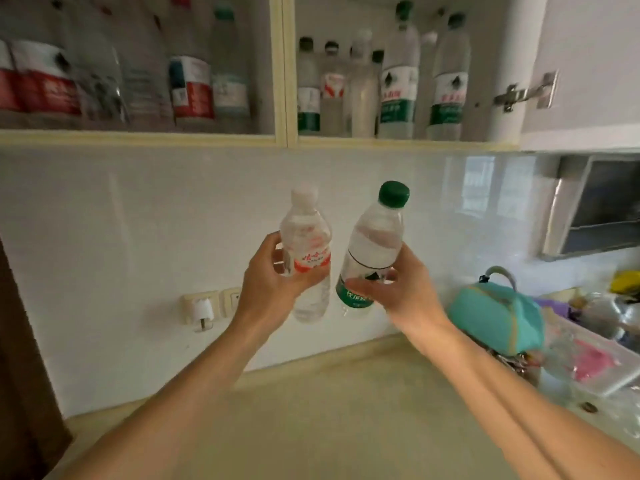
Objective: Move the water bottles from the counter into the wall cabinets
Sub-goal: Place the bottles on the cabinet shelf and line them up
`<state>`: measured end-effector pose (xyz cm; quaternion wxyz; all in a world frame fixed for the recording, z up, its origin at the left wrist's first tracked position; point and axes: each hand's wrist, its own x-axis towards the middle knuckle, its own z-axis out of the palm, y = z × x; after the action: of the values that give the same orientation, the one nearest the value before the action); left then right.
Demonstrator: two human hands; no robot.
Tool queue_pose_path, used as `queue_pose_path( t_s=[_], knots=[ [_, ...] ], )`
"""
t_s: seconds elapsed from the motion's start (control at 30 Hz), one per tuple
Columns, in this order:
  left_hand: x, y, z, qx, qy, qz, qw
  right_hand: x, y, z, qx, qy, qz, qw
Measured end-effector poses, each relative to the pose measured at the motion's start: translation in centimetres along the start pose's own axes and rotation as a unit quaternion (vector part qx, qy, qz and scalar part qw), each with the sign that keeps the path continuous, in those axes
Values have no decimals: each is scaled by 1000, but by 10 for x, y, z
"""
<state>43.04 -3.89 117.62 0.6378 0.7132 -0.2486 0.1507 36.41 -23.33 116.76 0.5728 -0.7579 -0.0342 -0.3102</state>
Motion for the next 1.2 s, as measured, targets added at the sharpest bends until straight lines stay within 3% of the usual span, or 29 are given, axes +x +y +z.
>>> queue_pose_path(
  t_s=[0.23,0.47,0.83,1.2],
  knots=[
    [77,137,35,-71,18,81,994,75,-117,-77,23,49,-108,993],
    [138,213,84,-80,46,140,986,146,-157,-142,-6,67,-157,985],
    [223,202,140,-45,75,93,992,254,-123,-219,-24,90,-105,990],
    [245,178,180,-67,43,51,996,296,-80,-229,-103,129,-150,975]
  ],
)
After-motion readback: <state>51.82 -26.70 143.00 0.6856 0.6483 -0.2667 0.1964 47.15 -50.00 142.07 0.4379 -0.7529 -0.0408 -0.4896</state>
